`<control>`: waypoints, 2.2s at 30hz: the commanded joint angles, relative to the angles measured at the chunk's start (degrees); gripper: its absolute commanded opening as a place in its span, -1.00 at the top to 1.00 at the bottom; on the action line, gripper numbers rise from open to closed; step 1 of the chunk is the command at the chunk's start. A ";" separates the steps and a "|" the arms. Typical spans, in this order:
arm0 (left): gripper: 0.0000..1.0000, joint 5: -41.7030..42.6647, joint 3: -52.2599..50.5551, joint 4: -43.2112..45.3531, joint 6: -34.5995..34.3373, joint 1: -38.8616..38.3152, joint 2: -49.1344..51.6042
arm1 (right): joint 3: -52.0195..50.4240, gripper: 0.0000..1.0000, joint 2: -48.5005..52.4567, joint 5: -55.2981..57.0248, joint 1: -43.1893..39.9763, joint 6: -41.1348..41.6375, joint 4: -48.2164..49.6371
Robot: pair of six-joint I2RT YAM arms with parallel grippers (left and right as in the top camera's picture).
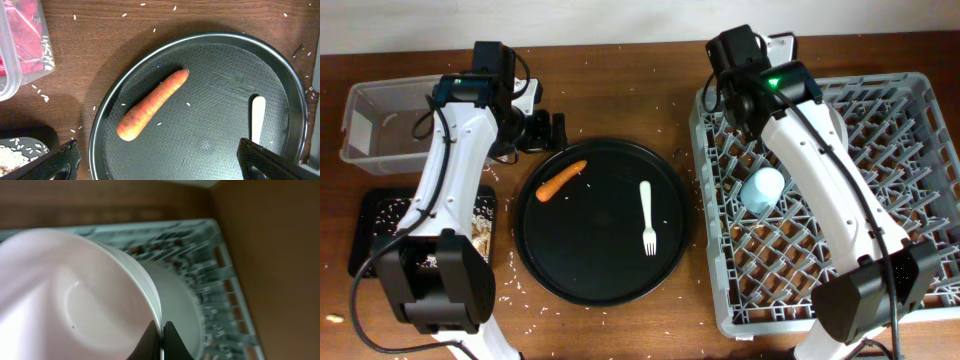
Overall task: Sort waste into correct bins and load items into the dishwasher rack
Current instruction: 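Lower the pink bowl into the rack and open the right gripper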
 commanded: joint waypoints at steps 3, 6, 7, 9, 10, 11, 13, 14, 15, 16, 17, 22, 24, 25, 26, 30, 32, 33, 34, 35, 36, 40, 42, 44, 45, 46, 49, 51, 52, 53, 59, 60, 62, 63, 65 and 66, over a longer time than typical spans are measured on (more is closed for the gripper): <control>-0.98 -0.24 1.09 -0.07 -0.11 0.15 -1.66 | 0.42 0.92 1.79 8.85 -0.07 -12.55 7.67; -0.98 -0.24 1.09 -0.07 -0.11 0.15 -1.66 | 0.31 0.92 1.95 9.29 0.48 -12.31 7.48; -0.98 -0.24 1.09 -0.07 -0.11 0.15 -1.66 | 0.31 0.92 1.95 9.20 0.48 -12.13 7.39; -0.98 -0.24 1.09 -0.07 -0.11 0.15 -1.66 | 0.31 0.92 1.95 9.27 0.31 -8.00 6.67; -0.98 -0.24 1.09 -0.07 -0.11 0.15 -1.66 | 0.31 0.92 1.95 9.22 0.31 -7.10 6.56; -0.98 -0.24 1.09 -0.07 -0.11 0.15 -1.66 | 0.31 0.92 1.95 9.22 0.33 -7.10 6.56; -0.98 -0.24 1.09 -0.07 -0.11 0.15 -1.66 | 0.31 0.92 1.95 9.25 0.31 -7.13 5.84; -0.99 -0.24 1.09 -0.07 -0.11 0.15 -1.66 | 0.31 0.92 1.95 9.25 0.33 -7.13 5.20; -0.98 -0.24 1.09 -0.07 -0.11 0.15 -1.66 | 0.31 0.92 1.95 9.25 0.33 -7.13 4.94; -0.98 -0.24 1.09 -0.07 -0.11 0.15 -1.66 | 0.31 0.92 1.95 9.27 0.33 -7.15 4.85; -0.98 -0.24 1.09 -0.07 -0.11 0.15 -1.66 | 0.31 0.92 1.95 9.27 0.31 -7.13 4.85; -0.98 -0.24 1.09 -0.07 -0.11 0.15 -1.66 | 0.31 0.92 1.95 9.29 -0.50 -7.37 4.90; -0.98 -0.24 1.09 -0.07 -0.11 0.15 -1.66 | 0.31 0.92 1.95 9.29 -0.55 -7.37 4.87; -0.98 -0.24 1.09 -0.07 -0.11 0.15 -1.66 | 0.31 0.92 1.95 9.27 -0.52 -7.34 4.87; -0.98 -0.24 1.09 -0.07 -0.11 0.15 -1.66 | 0.31 0.92 1.95 9.27 -0.52 -7.37 4.87; -0.98 -0.24 1.09 -0.07 -0.11 0.15 -1.66 | 0.31 0.92 1.95 9.29 -0.55 -7.37 4.94; -0.99 -0.24 1.09 -0.07 -0.11 0.15 -1.66 | -0.15 0.92 1.97 9.31 -0.81 -7.41 5.99; -0.98 -0.24 1.09 -0.07 -0.11 0.15 -1.66 | -0.96 0.92 2.10 9.31 -1.27 -8.68 7.45; -0.98 -0.24 1.09 -0.07 -0.11 0.15 -1.66 | -1.18 0.92 2.49 9.31 -1.62 -9.97 7.96; -0.98 -0.24 1.09 -0.07 -0.11 0.15 -1.66 | -1.18 0.92 3.65 10.23 -2.23 -12.66 8.37; -0.99 -0.24 1.09 -0.07 -0.11 0.15 -1.66 | -1.18 0.92 4.83 12.72 -2.69 -14.14 8.57; -0.98 -0.24 1.09 -0.07 -0.11 0.15 -1.66 | -1.18 0.92 8.50 17.00 -3.08 -25.86 14.80; -0.98 -0.24 1.09 -0.07 -0.11 0.15 -1.66 | -1.18 0.92 9.55 16.98 -2.56 -28.00 17.18; -0.98 -0.24 1.09 -0.07 -0.11 0.15 -1.66 | -1.18 0.92 10.40 16.83 -1.25 -27.98 17.59; -0.98 -0.24 1.09 -0.07 -0.11 0.15 -1.66 | -1.18 0.92 10.97 15.93 -0.63 -27.98 17.66; -0.98 -0.24 1.09 -0.07 -0.11 0.15 -1.66 | -1.18 0.92 12.13 15.02 -0.02 -28.00 18.23; -0.98 -0.24 1.09 -0.07 -0.11 0.15 -1.66 | -1.20 0.92 15.56 15.28 1.33 -30.56 18.47; -0.98 -0.24 1.09 -0.07 -0.11 0.15 -1.66 | -1.20 0.92 17.73 15.67 2.73 -30.51 18.71; -0.98 -0.24 1.09 -0.07 -0.11 0.15 -1.66 | -1.20 0.92 18.08 15.61 3.30 -30.49 18.69; -0.98 -0.24 1.09 -0.07 -0.11 0.15 -1.66 | -1.20 0.92 18.18 15.63 3.43 -30.49 18.64; -0.98 -0.24 1.09 -0.07 -0.11 0.15 -1.66 | -1.20 0.92 18.21 13.66 4.57 -30.51 17.88; -0.98 -0.24 1.09 -0.07 -0.11 0.15 -1.66 | -1.20 0.92 18.21 13.46 4.63 -30.49 17.86; -0.98 -0.24 1.09 -0.07 -0.11 0.15 -1.66 | -1.20 0.92 18.21 13.05 4.61 -30.49 17.73; -0.98 -0.22 1.09 -0.04 -0.11 0.15 -1.66 | -1.20 0.92 18.21 13.05 4.61 -30.49 17.49; -0.98 -0.24 1.09 -0.07 -0.11 0.15 -1.66 | -1.20 0.92 18.21 11.65 4.61 -30.49 16.44; -0.98 -0.24 1.09 -0.07 -0.11 0.15 -1.66 | -1.20 0.92 18.21 10.86 4.61 -30.51 15.80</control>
